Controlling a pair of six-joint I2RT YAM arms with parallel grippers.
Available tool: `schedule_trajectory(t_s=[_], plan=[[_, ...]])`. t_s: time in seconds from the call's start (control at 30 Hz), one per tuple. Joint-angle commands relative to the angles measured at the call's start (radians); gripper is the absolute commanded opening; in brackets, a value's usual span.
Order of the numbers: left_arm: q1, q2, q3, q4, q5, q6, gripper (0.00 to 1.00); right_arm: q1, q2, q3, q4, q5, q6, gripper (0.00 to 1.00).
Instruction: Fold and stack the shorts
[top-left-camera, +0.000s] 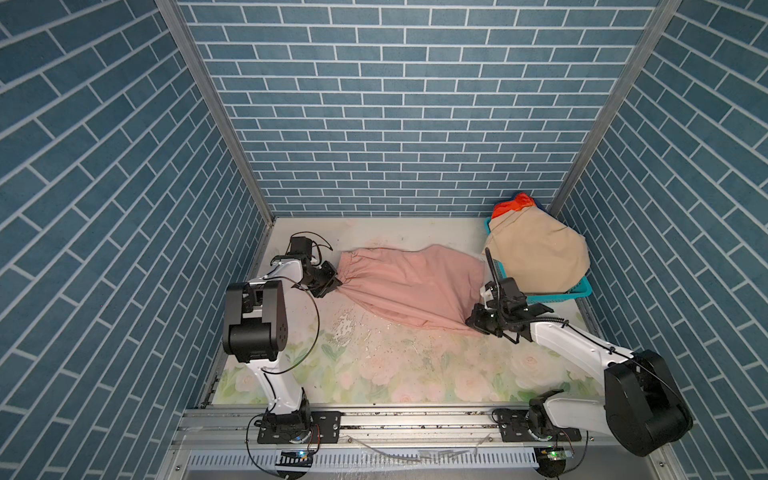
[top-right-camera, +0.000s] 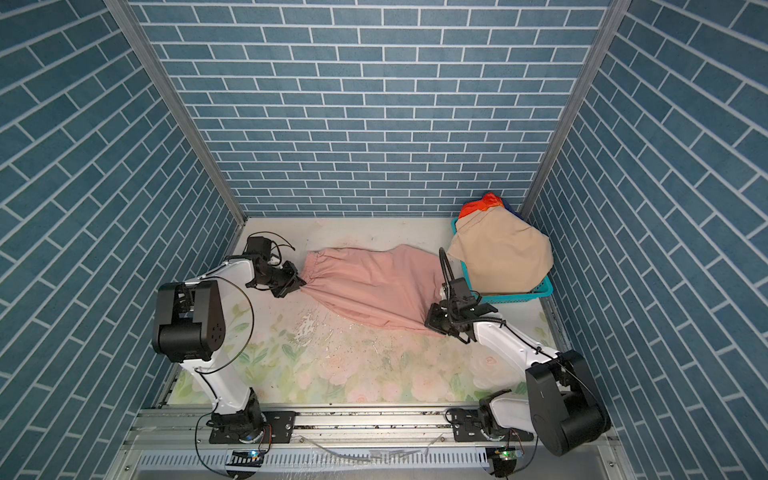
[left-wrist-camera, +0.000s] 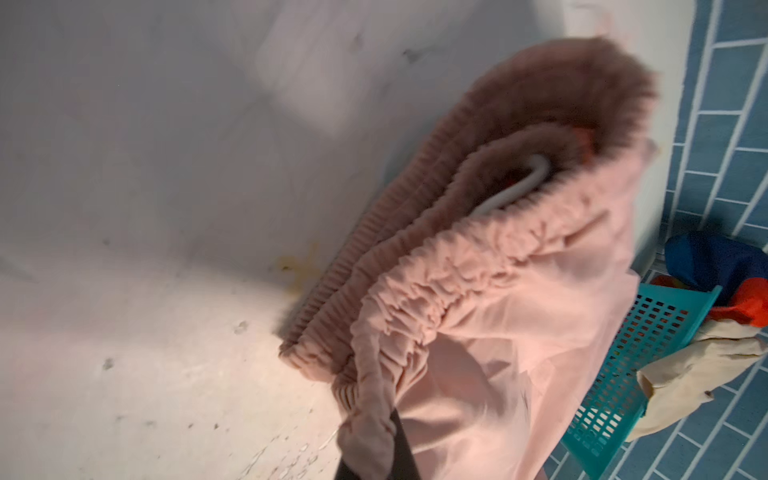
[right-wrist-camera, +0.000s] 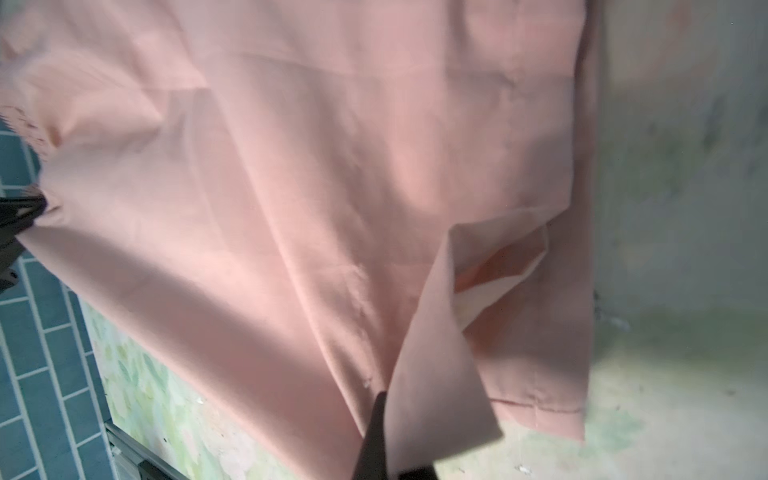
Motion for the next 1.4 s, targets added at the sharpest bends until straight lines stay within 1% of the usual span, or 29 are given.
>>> schedule_trajectory(t_s=[0.0, 0.2, 0.3, 0.47, 0.57, 0.63, 0.7, 0.77, 0.83, 0.87, 0.9, 0.97, 1.03, 1.07, 1.13, 1.2, 1.3, 1.37], plan=[[0.015, -0.028, -0.052, 0.1, -0.024, 0.007, 0.0, 0.009, -0.013, -0.055, 0.065, 0.078, 0.078, 0.0], [0.015, 0.002, -0.089, 0.145, -0.02, -0.005, 0.0, 0.017, 0.012, -0.091, 0.099, 0.098, 0.089, 0.0], [0.015, 0.014, -0.087, 0.153, -0.02, -0.005, 0.02, 0.016, 0.021, -0.087, 0.101, 0.102, 0.089, 0.08], [0.015, 0.021, -0.065, 0.15, 0.004, -0.002, 0.2, 0.017, -0.007, -0.071, 0.068, 0.108, 0.081, 0.29], [0.019, 0.0, -0.025, 0.085, -0.033, 0.041, 0.34, 0.015, -0.07, -0.049, -0.002, 0.131, 0.064, 0.4], [0.026, -0.024, 0.004, 0.026, -0.084, 0.066, 0.45, 0.012, -0.121, -0.029, -0.067, 0.152, 0.043, 0.48], [0.034, -0.051, 0.038, -0.032, -0.149, 0.095, 0.5, 0.003, -0.171, -0.005, -0.134, 0.169, 0.022, 0.54], [0.039, -0.069, 0.078, -0.082, -0.206, 0.126, 0.52, -0.011, -0.211, 0.009, -0.181, 0.178, 0.008, 0.63], [0.044, -0.085, 0.112, -0.12, -0.248, 0.148, 0.54, -0.031, -0.246, 0.013, -0.21, 0.18, 0.0, 0.68], [0.043, -0.093, 0.13, -0.133, -0.269, 0.158, 0.59, -0.042, -0.257, 0.011, -0.216, 0.178, -0.002, 0.71], [0.043, -0.098, 0.145, -0.139, -0.275, 0.165, 0.67, -0.053, -0.264, 0.009, -0.217, 0.171, -0.001, 0.73], [0.041, -0.086, 0.199, -0.188, -0.283, 0.19, 0.99, -0.063, -0.256, 0.007, -0.203, 0.156, 0.001, 0.74], [0.034, -0.079, 0.247, -0.232, -0.269, 0.21, 1.0, -0.064, -0.231, 0.006, -0.172, 0.142, 0.011, 0.78], [0.019, -0.089, 0.247, -0.204, -0.22, 0.201, 1.0, -0.063, -0.21, 0.005, -0.146, 0.131, 0.019, 0.8], [-0.042, -0.104, 0.22, -0.091, -0.083, 0.126, 1.0, -0.064, -0.163, 0.008, -0.085, 0.112, 0.038, 0.84], [-0.13, -0.088, 0.207, 0.028, 0.003, 0.034, 1.0, -0.063, -0.093, 0.019, -0.005, 0.081, 0.055, 0.9], [-0.235, -0.005, 0.218, 0.127, 0.041, -0.068, 1.0, -0.062, 0.024, 0.059, 0.029, 0.085, 0.035, 0.93], [-0.255, 0.064, 0.235, 0.154, 0.051, -0.093, 1.0, -0.062, 0.061, 0.071, 0.037, 0.1, 0.014, 0.93]])
